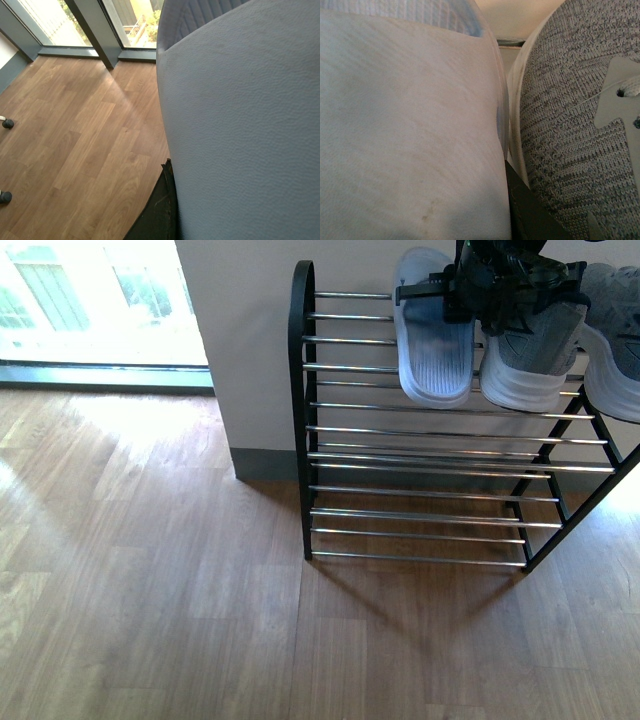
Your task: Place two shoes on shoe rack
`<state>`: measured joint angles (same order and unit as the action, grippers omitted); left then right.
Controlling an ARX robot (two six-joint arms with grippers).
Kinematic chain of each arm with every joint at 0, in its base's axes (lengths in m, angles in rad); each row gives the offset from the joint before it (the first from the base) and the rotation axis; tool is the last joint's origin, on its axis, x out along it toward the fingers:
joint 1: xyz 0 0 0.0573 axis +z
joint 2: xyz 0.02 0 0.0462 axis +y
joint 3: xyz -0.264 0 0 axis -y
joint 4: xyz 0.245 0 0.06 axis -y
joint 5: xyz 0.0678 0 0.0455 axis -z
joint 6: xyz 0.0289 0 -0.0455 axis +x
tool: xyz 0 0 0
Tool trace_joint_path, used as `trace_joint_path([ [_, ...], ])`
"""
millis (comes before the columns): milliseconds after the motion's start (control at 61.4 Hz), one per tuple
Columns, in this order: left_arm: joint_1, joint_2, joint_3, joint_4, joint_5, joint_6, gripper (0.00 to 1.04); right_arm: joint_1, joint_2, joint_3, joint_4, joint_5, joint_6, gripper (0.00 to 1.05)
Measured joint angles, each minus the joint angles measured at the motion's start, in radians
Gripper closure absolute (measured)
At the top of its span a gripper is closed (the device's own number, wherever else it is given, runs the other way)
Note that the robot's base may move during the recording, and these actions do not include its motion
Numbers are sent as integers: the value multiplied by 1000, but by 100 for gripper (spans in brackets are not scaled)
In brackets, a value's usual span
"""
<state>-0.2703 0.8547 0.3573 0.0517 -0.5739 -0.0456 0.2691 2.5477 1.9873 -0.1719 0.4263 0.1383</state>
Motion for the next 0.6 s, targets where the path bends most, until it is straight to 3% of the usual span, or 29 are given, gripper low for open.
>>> trace_joint_path([
  [407, 0, 0, 0, 0, 0, 0, 103, -18, 48, 104, -61, 3, -2, 102],
  [603, 0, 0, 0, 0, 0, 0, 103, -19, 44, 88, -27, -3, -2, 75],
])
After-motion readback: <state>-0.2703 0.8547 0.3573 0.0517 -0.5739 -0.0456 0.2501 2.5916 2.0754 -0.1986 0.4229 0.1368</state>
